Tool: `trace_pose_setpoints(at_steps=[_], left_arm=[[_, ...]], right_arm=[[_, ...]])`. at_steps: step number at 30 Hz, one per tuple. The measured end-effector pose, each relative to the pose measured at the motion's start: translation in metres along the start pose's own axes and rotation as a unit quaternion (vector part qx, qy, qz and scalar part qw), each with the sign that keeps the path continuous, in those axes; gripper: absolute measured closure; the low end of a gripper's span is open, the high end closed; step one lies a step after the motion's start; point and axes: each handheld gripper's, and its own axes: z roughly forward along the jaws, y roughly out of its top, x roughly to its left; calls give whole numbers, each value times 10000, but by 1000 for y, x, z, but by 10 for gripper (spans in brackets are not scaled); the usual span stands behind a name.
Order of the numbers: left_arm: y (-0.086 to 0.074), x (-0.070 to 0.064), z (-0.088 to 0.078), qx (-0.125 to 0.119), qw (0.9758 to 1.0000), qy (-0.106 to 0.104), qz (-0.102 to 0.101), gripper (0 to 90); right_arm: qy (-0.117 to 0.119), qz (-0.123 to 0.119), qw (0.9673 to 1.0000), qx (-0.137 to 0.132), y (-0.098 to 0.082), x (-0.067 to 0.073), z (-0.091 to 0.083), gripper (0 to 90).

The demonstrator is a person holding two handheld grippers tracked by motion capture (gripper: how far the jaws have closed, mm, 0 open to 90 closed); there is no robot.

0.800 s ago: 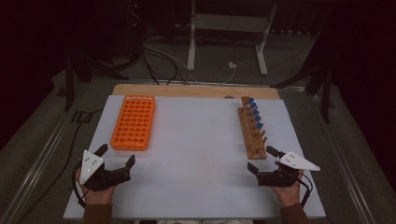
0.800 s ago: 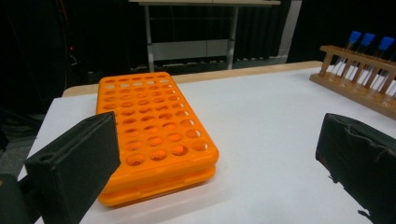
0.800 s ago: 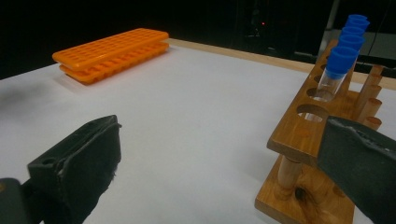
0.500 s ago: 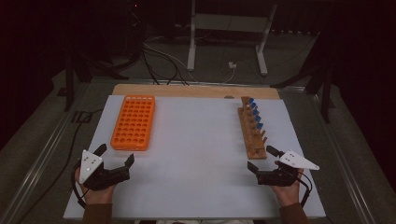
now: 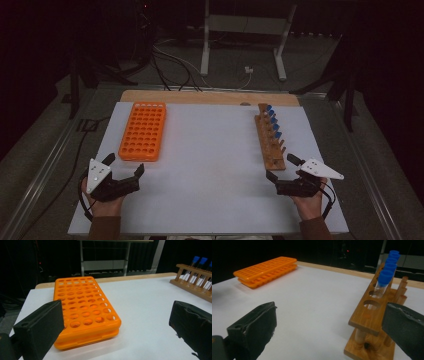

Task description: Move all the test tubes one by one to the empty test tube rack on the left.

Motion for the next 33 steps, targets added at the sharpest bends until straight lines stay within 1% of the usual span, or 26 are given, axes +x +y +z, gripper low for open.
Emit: trace_pose_setpoints(at_steps=[2,4,7,8,9,11,12,14,19,24,26,30,33], left_arm=[[-1,1,1,11,10000,-2,-49,7],[-1,1,1,9,10000,2,-50,7],[-1,1,1,6,10000,-3,-49,7],[-1,1,1,9,10000,0,-46,7],[-1,1,1,7,10000,-6,-51,7],[-1,0,2,18,10000,-14,-41,7],[-1,0,3,37,10000,-19,-16,7],[-1,0,3,36,10000,-32,-23,7],[-1,0,3,27,10000,-43,-36,7],[-1,-1,3,31,10000,-60,-34,7],[-1,-1,4,36,10000,-63,-20,7],[-1,-2,4,46,10000,-65,-11,7],[-2,-2,4,55,10000,-82,-2,7]], right_arm=[[-30,-46,10000,33,4,-1,1,0],[-48,-42,10000,43,6,-2,1,0],[-34,106,9999,-8,13,-10,3,0],[-34,106,9999,-8,13,-10,3,0],[-96,119,9999,-9,16,-14,5,0],[-122,121,9999,0,17,-15,6,0],[-197,154,9997,44,21,-19,9,0],[-218,167,9996,71,24,-22,11,0],[-231,69,9995,184,32,-28,21,0],[-242,27,9995,201,35,-34,30,0],[-274,66,9994,218,36,-40,36,0],[-296,202,9988,336,37,-49,45,6],[-401,232,9980,418,36,-53,50,63]])
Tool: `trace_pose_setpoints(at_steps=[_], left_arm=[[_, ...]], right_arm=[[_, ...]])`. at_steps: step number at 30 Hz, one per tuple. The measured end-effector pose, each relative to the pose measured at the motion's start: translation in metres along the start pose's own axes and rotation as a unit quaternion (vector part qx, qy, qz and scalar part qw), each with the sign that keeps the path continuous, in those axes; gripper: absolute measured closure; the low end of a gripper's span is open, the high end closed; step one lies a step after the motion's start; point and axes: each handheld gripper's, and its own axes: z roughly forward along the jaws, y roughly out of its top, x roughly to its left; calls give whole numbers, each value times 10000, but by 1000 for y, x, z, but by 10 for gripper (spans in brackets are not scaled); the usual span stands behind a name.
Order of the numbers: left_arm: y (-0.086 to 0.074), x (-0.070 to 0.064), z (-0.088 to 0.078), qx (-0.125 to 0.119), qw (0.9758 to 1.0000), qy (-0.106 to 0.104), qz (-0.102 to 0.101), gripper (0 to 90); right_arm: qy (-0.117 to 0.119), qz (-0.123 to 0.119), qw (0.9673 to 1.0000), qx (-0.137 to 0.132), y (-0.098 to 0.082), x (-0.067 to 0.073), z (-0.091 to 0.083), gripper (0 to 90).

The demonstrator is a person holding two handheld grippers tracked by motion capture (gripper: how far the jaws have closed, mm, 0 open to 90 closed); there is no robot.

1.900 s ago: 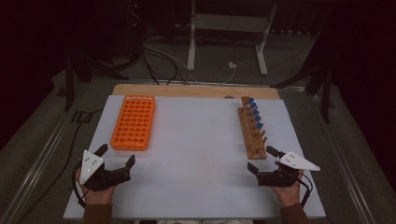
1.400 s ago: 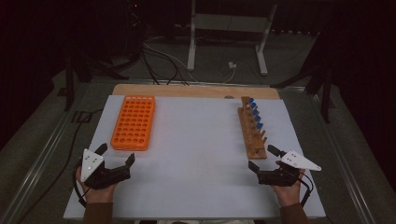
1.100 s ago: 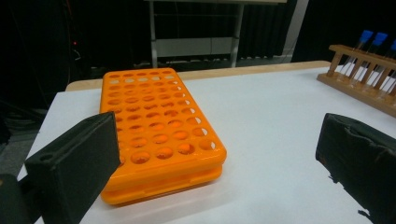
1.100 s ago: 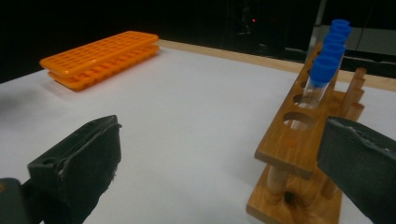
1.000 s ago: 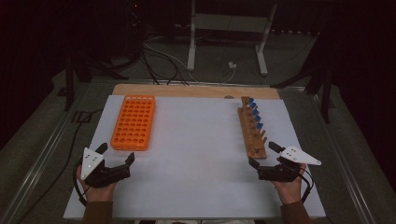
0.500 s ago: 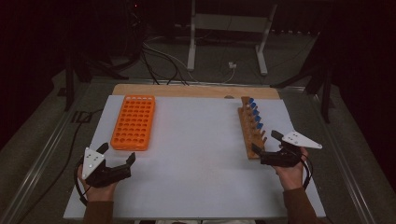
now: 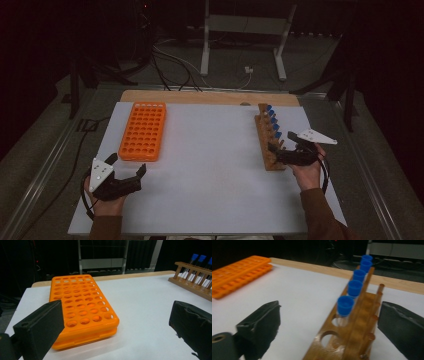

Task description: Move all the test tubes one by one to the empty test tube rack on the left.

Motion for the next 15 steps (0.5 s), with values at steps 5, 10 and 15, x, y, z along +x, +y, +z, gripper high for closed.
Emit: trace_pose_setpoints(at_steps=[5,10,15], left_arm=[[0,-1,1,-4,10000,-19,-3,7],[0,-1,1,19,10000,-25,22,7],[0,-1,2,22,10000,-48,9,7]], right_arm=[[-141,-50,9998,95,-1,-3,6,163],[-293,-62,9993,202,-2,-4,13,377],[-363,-78,9989,293,-3,-5,17,517]])
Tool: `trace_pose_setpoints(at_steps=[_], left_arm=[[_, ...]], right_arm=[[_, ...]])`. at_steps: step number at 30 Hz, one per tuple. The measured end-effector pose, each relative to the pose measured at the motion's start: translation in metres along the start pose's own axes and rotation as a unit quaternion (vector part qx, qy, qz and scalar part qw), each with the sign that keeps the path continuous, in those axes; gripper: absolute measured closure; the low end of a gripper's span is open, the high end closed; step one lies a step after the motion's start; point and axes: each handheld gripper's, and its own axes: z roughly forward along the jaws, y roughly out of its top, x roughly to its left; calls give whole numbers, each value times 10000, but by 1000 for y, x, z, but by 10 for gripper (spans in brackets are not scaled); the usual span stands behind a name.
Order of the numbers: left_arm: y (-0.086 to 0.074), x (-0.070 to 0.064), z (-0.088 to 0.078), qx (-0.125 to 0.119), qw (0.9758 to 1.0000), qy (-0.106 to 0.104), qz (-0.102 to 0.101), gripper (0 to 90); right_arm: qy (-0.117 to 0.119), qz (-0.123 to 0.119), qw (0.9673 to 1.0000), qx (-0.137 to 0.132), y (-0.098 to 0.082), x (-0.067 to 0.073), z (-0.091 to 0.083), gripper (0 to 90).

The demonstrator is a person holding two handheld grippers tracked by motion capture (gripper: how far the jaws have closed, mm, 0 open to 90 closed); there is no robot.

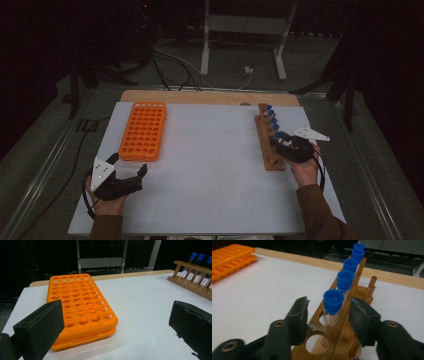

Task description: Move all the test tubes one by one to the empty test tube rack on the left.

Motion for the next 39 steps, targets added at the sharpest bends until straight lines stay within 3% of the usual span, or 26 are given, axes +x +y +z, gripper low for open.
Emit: trace_pose_setpoints(at_steps=[12,27,36,39], left_arm=[[0,-2,0,21,10000,7,28,7],[-1,-3,2,77,9999,-31,69,7],[-5,-4,11,365,9991,-233,2,7],[-3,-7,13,330,9991,-266,13,7]], right_arm=[[71,-3,9999,98,1,-1,7,740],[-73,-82,9998,143,5,1,16,759],[-104,-4,9999,91,5,0,16,766],[-108,-14,9999,22,7,0,13,766]])
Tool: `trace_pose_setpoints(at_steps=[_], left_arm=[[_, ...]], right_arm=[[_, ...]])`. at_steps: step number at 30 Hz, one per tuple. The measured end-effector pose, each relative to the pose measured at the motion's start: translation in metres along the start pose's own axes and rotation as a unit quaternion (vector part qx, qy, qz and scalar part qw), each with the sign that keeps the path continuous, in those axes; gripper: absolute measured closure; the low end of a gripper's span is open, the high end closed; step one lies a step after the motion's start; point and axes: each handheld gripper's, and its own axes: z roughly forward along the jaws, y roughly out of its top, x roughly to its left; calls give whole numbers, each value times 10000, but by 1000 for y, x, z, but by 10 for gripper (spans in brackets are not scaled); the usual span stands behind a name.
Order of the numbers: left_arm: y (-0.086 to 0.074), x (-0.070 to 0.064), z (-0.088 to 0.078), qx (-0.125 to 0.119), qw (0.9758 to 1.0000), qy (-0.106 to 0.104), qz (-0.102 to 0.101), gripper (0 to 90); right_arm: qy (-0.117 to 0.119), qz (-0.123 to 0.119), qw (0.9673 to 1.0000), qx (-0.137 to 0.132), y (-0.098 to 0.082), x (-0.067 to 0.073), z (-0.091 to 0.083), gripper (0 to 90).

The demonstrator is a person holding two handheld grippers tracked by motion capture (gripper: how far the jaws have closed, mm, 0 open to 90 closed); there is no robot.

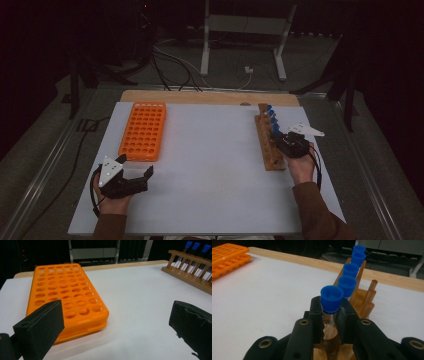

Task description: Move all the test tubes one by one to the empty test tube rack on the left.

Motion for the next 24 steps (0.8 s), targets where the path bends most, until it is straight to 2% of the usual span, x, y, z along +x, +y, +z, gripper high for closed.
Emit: trace_pose_setpoints(at_steps=[4,6,9,15,20,24], left_arm=[[6,-3,-1,-82,9999,-95,-15,7],[12,-4,1,-50,9999,-113,-28,7],[19,-5,5,-78,9995,-285,-78,7],[32,-8,12,-125,9990,-416,76,7],[46,-13,21,64,9984,-564,59,7],[50,-16,27,10,9982,-605,-16,7]], right_arm=[[34,-20,10000,-14,6,-2,-6,766],[33,-71,10000,-24,10,-2,-10,766],[74,-73,9999,-75,15,-4,-16,766],[136,6,9998,-122,22,-7,-22,766],[176,10,9998,-119,27,-8,-25,766],[183,-47,9997,-155,34,-7,-29,766]])
